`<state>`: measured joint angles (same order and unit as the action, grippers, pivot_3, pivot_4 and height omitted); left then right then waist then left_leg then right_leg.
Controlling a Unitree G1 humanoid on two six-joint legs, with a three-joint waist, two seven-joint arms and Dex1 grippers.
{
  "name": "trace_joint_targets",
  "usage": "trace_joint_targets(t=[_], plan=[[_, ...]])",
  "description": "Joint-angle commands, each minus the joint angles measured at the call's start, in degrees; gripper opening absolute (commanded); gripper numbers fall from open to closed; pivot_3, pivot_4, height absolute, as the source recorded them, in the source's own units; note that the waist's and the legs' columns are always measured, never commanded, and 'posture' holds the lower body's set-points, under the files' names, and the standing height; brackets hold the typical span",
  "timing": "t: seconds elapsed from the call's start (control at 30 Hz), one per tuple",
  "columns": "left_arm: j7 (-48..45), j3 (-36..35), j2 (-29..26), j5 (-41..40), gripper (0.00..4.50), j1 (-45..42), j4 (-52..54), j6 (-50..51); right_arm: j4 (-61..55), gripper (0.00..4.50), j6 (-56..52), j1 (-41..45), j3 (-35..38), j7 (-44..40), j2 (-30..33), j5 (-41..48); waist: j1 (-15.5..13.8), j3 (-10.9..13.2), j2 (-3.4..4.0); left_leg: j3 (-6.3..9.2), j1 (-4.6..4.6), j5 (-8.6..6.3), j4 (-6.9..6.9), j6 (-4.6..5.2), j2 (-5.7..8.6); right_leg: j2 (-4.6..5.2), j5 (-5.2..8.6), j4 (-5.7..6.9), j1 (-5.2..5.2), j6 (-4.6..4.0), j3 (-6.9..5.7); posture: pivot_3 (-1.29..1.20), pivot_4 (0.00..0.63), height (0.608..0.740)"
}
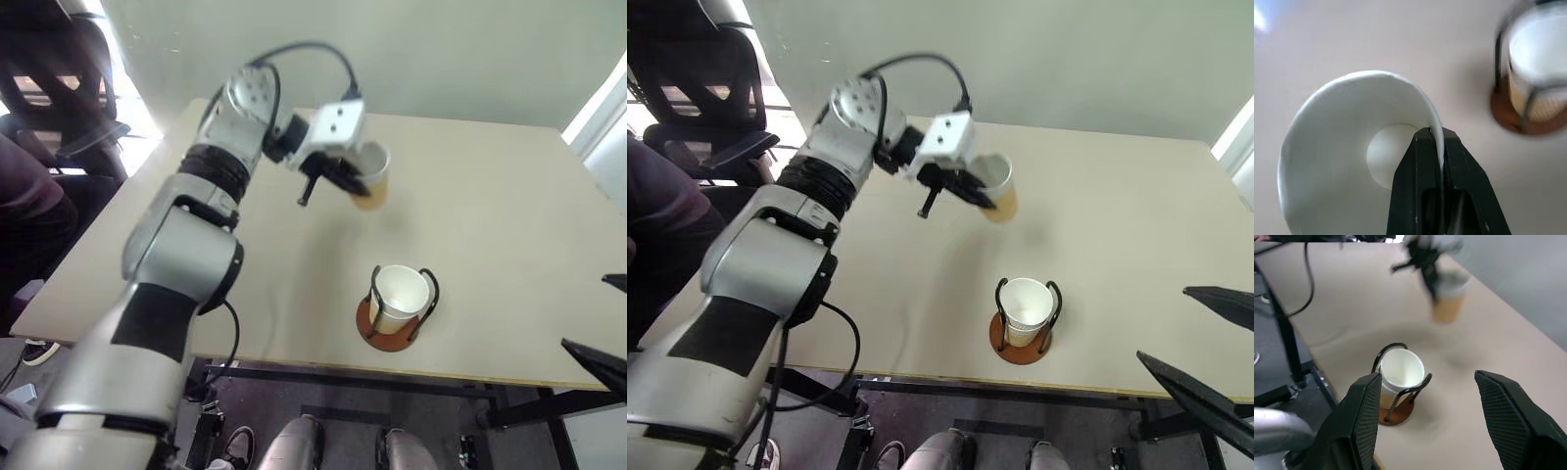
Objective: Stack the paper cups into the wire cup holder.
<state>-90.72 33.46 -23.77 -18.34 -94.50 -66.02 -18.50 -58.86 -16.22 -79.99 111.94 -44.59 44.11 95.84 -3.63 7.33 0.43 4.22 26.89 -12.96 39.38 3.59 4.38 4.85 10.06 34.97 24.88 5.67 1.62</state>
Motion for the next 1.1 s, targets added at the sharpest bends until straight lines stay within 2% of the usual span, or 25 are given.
trace_joint_targets(t=[0.03,0.17,0.33,0.7,1.1], plan=[[-1.8,11.5,-4.9,-19.1,0.05,-2.1,11.3,3.2,1.7,3.09,0.7,-0.7,1.6,-2.4,-1.5,0.0,0.0,0.0,0.01,0.0,-0.02,-0.01,0.0,-0.05,-0.01,0.0,0.03,0.02,0.0,-0.01,-0.01,0.0,0.15,0.74],[-1.8,26.3,-12.5,-37.4,0.05,-3.5,25.7,4.3,1.6,3.09,1.3,-0.9,0.8,-2.4,-3.3,-1.0,0.1,0.0,0.02,0.01,-0.06,-0.05,-0.02,-0.28,-0.06,0.0,0.12,0.14,0.0,0.09,-0.07,0.0,0.15,0.74],[-1.8,35.6,-16.9,-48.5,0.05,-6.3,35.1,3.3,0.1,3.09,2.4,-1.5,0.7,-1.7,-5.1,-0.6,0.0,0.0,0.02,0.01,-0.11,-0.09,0.05,-0.31,-0.06,0.03,0.3,0.1,-0.14,-0.11,-0.09,0.0,0.15,0.74],[-1.8,51.4,-13.5,-49.3,0.05,-10.3,32.7,-5.2,-1.1,3.09,5.2,-4.2,2.4,-1.9,-9.1,1.3,0.1,0.0,-0.03,0.0,-0.63,-0.36,0.29,0.04,-0.06,0.04,0.46,0.3,-0.65,-0.38,-0.14,0.0,0.15,0.74],[-1.8,55.4,-7.2,-48.6,0.05,-10.3,25.8,-7.2,-1.1,3.09,4.6,-5.8,6.0,-3.9,-12.9,4.5,0.1,0.1,-0.06,0.0,-0.62,-0.65,0.56,0.07,-0.06,0.06,0.88,0.56,-0.67,-0.48,-0.22,0.0,0.15,0.74]])
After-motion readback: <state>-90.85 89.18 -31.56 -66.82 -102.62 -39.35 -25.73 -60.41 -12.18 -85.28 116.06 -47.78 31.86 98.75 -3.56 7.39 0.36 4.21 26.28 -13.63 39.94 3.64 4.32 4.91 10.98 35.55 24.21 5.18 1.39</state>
